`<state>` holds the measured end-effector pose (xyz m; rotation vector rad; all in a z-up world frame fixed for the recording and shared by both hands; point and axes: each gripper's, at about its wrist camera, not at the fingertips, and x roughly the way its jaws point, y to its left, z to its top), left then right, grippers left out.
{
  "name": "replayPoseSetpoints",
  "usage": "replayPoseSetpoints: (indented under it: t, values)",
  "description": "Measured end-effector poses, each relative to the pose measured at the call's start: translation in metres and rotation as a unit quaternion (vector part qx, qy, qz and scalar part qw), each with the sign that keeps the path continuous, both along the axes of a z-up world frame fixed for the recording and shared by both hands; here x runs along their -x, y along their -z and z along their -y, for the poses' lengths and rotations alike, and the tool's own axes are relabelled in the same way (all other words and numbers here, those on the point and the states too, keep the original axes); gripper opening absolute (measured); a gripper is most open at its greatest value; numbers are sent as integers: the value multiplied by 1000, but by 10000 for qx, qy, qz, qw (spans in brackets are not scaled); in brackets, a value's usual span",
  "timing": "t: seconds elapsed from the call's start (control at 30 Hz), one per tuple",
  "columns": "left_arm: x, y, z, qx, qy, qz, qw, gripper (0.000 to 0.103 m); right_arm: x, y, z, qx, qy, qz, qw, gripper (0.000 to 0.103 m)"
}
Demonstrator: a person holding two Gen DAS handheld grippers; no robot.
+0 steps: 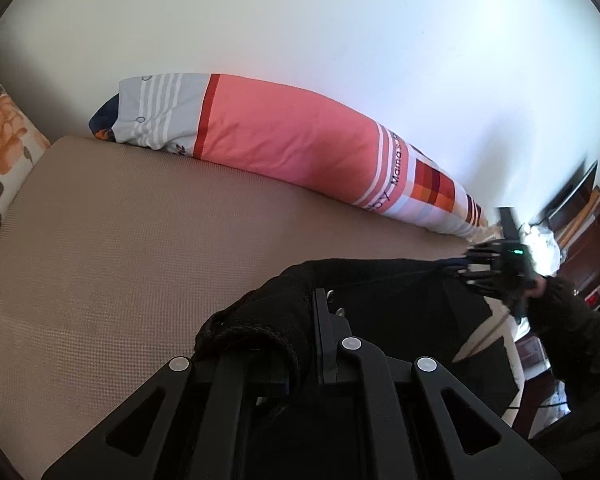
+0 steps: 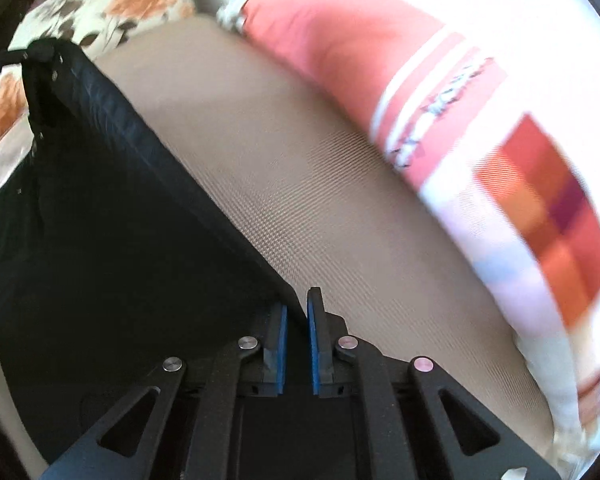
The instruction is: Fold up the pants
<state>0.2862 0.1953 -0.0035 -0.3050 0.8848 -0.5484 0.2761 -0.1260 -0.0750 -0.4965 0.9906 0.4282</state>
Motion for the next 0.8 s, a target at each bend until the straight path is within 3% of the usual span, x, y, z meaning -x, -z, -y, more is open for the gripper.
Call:
replayPoseSetpoints:
  t: [0.1,0.3,0.53,0.8]
  values:
    - [14,-6,0,-113,90,87,9999,8,54,-22,-6,-69,222,294,9993,7]
    - [62,-15,-6,-243,400,177,9987,9,139,-39,4,-454,432,264,9977,7]
    - [129,4,-12,-578,710,-96,9958,10,193,-3,5,-916,431,-386,9941,6]
    - [175,67,-25,-868,769,-890,9893,15,211,64,-11,-886,475,-979,9901,6]
